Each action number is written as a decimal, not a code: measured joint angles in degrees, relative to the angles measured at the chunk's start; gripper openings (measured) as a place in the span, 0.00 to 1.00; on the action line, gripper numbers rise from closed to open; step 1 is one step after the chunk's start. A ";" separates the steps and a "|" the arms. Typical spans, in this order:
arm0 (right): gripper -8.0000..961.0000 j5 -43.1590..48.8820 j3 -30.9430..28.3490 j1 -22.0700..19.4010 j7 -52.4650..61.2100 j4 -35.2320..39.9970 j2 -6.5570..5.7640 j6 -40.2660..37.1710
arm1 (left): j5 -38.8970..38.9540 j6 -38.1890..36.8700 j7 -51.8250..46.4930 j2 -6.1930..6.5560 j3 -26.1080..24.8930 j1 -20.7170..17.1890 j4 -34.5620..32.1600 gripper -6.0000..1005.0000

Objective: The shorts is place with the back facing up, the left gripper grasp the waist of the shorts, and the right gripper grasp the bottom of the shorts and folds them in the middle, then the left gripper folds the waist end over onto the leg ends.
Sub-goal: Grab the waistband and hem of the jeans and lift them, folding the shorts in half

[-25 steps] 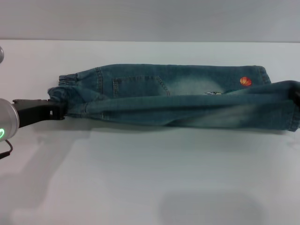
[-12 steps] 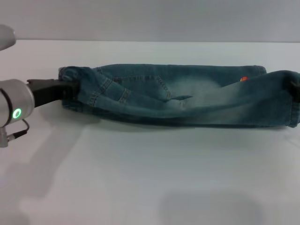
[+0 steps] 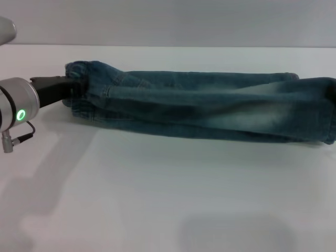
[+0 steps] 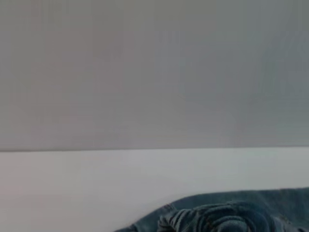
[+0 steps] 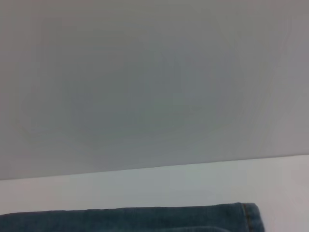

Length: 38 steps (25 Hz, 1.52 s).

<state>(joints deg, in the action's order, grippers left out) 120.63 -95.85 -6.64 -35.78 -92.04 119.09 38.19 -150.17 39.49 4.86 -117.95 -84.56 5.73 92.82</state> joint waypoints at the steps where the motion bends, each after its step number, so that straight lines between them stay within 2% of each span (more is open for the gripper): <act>1: 0.06 -0.21 -0.03 -0.02 0.00 0.21 0.02 -0.08 | 0.02 -0.16 0.00 0.00 -0.11 -0.04 -0.05 0.22; 9: 0.05 -2.21 0.40 -0.48 -1.18 1.80 0.07 -2.69 | 0.46 -2.45 0.03 0.00 -0.39 -0.63 -1.26 0.22; 17: 0.03 -9.24 0.16 -0.82 -5.77 4.57 0.08 -5.93 | 0.49 -4.00 -0.03 0.00 -0.66 -0.37 -2.14 0.22; 25: 0.02 -9.70 0.02 -0.72 -6.04 5.73 0.04 -9.66 | 0.33 -4.54 0.16 0.04 -1.89 0.14 -3.41 0.22; 34: 0.01 -9.96 0.28 1.16 -6.89 7.59 -0.13 -10.98 | 0.38 -6.34 0.54 0.12 -1.66 1.37 -5.14 0.22; 38: 0.01 -13.79 0.64 1.58 -9.31 8.32 -0.24 -10.20 | 0.75 -7.53 0.42 0.05 -1.76 3.29 -7.78 0.21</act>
<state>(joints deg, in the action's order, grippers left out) 106.84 -95.21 -5.06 -45.09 -83.72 118.85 27.99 -149.43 31.96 5.28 -117.90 -86.32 9.02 85.05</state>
